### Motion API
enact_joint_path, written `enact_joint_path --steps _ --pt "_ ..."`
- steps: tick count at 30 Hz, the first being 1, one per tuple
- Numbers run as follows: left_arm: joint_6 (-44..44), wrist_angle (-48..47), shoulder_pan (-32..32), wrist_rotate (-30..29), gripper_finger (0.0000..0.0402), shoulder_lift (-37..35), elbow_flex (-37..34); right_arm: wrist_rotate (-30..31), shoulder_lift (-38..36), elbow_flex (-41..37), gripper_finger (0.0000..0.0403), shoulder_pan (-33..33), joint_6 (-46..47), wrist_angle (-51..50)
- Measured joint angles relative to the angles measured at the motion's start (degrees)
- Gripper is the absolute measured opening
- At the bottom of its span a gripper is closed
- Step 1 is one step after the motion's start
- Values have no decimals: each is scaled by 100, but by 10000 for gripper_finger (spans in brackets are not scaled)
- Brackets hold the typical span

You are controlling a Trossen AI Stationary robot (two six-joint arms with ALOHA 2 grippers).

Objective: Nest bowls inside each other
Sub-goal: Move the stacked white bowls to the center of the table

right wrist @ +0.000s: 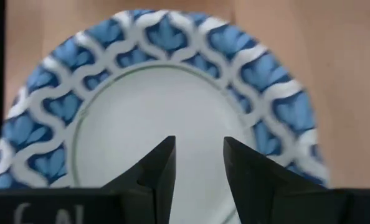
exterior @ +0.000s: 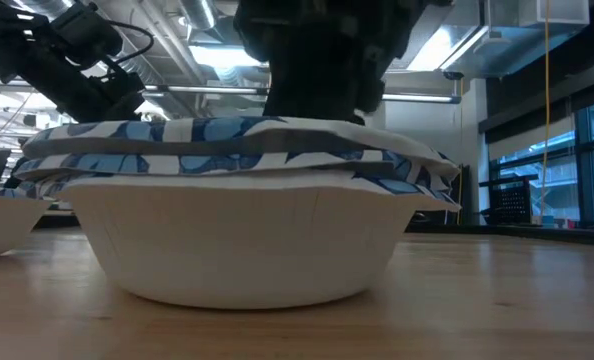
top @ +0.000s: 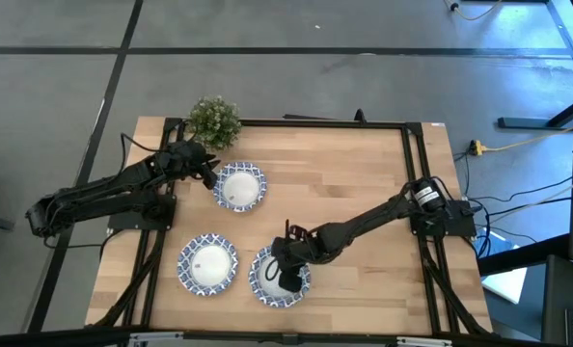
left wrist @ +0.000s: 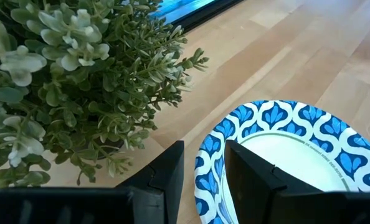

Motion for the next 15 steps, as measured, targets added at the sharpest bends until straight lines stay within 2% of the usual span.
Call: enact_joint_path --steps 15 --pt "16 0 0 -1 110 0 0 -401 11 -158 136 -223 -100 5"
